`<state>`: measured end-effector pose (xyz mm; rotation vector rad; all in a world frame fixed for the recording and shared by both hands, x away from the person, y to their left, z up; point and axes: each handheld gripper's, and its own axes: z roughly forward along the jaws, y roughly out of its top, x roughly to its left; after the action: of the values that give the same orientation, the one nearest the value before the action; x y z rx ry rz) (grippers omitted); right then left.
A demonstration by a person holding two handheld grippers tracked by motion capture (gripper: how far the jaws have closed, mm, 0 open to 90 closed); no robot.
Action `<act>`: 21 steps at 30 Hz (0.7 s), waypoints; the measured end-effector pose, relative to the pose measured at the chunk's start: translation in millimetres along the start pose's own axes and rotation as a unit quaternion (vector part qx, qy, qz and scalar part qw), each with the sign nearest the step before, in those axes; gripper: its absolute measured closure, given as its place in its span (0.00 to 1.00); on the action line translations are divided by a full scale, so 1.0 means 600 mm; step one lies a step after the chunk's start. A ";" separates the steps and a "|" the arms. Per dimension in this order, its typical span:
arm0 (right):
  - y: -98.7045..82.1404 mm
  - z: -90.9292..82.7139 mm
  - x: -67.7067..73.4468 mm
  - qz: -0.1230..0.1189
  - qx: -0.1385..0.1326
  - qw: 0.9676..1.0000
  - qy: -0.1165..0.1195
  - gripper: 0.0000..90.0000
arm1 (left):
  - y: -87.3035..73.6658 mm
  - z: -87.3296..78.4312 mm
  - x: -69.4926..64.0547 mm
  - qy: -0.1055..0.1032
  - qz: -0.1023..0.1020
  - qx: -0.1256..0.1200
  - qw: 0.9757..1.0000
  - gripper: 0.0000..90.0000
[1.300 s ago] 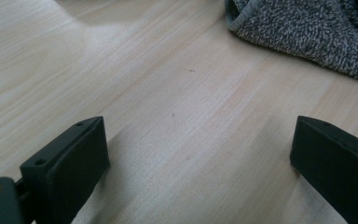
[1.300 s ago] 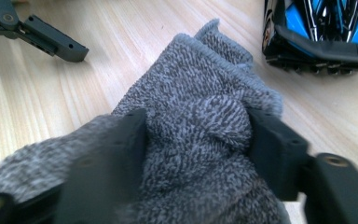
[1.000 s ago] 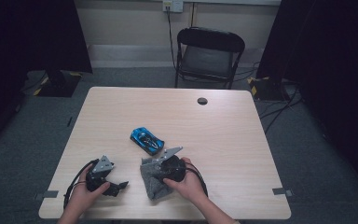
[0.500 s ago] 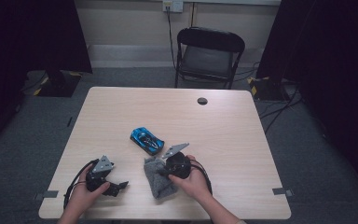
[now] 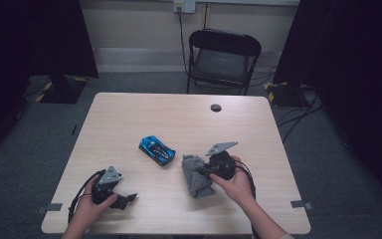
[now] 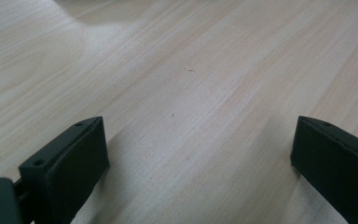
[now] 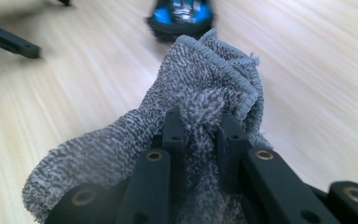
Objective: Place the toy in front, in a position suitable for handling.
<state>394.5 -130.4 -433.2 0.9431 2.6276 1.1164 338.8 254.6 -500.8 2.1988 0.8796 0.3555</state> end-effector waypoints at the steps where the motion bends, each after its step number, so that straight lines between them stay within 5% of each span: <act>1: -0.002 -0.005 -0.005 0.003 0.000 1.000 -0.004 0.86 | 0.000 0.000 0.000 0.000 0.001 0.000 1.000 0.03; 14: -0.068 -0.063 -0.099 0.054 0.011 0.997 -0.057 0.86 | 0.001 0.001 0.000 0.002 0.002 0.001 1.000 0.03; 21: -0.095 -0.056 -0.110 0.062 0.022 0.996 -0.065 0.85 | 0.006 0.005 -0.003 0.004 -0.002 -0.002 1.000 0.04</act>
<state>407.1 -220.2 -456.3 1.1607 2.5297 0.9899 340.7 250.2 -500.5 2.1943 0.8869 0.3649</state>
